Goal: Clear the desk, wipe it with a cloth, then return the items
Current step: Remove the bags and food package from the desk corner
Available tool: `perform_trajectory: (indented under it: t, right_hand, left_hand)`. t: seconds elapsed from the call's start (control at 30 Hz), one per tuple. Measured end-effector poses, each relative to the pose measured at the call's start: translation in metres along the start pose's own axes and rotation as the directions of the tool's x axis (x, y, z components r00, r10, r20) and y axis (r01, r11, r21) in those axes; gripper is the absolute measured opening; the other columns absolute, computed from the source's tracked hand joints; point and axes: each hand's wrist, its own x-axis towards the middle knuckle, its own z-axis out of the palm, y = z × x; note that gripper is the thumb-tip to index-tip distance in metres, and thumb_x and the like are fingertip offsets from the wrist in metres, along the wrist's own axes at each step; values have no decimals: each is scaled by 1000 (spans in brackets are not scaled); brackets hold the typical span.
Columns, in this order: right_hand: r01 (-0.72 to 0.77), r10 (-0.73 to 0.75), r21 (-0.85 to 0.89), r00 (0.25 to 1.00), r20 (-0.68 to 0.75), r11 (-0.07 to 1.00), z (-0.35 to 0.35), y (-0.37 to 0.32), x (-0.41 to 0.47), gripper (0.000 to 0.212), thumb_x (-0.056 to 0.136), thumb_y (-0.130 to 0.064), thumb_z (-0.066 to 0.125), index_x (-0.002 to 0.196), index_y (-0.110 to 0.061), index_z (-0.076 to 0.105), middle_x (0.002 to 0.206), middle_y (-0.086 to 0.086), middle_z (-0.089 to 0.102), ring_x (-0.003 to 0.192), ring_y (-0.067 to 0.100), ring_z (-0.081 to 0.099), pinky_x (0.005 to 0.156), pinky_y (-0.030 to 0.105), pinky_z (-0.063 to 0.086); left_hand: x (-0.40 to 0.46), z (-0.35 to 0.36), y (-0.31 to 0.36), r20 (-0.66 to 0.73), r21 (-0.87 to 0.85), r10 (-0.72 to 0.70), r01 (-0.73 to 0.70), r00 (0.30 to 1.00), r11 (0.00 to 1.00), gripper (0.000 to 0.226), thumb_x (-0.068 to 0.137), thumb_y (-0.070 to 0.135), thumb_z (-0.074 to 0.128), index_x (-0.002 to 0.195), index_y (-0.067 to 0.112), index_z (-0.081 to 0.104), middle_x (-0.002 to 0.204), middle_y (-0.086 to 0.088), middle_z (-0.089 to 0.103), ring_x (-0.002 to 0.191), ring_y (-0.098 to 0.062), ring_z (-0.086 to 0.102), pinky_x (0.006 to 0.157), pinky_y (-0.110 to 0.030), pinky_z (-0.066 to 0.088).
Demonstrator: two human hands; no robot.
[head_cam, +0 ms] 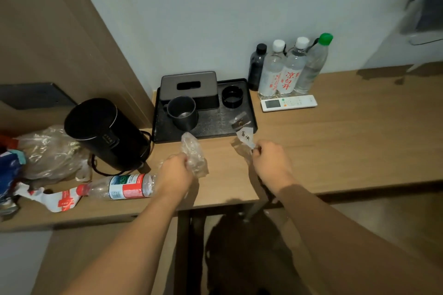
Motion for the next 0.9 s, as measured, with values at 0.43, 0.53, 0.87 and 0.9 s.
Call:
perform_trajectory:
  t: [0.43, 0.53, 0.87, 0.9]
  right_hand:
    - [-304, 373, 407, 922, -102, 861, -92, 78, -155, 19, 99, -24, 51, 88, -19, 65, 82, 1, 65, 73, 20, 62, 62, 32, 48]
    - [-352, 472, 495, 870, -139, 794, -94, 113, -187, 17, 100, -24, 51, 93, -21, 67, 83, -3, 66, 72, 14, 63, 58, 30, 48]
    - [-513, 759, 644, 630, -166, 567, -128, 263, -290, 18, 99, -24, 55, 84, -23, 66, 79, -2, 65, 75, 19, 63, 61, 32, 50]
    - [-521, 779, 657, 603, -169, 546, -134, 279, -300, 18, 98, -24, 55, 84, -23, 66, 79, -1, 66, 75, 21, 64, 62, 34, 51]
  left_hand:
    - [-109, -18, 92, 113, -272, 215, -178, 970, 946, 26, 99, 15, 56, 82, 35, 54, 86, 6, 62, 84, -13, 62, 80, -38, 55]
    - [-130, 1, 129, 194, -275, 312, -254, 930, 927, 18, 99, 14, 55, 91, 30, 57, 89, 5, 62, 87, -15, 61, 81, -36, 52]
    - [-235, 77, 267, 404, -281, 557, -481, 726, 831, 17, 99, 15, 58, 94, 31, 58, 91, 4, 66, 86, -12, 66, 82, -37, 57]
    - [-248, 86, 281, 420, -281, 577, -504, 700, 816, 14, 99, 15, 58, 98, 30, 60, 93, 4, 66, 87, -12, 66, 84, -37, 57]
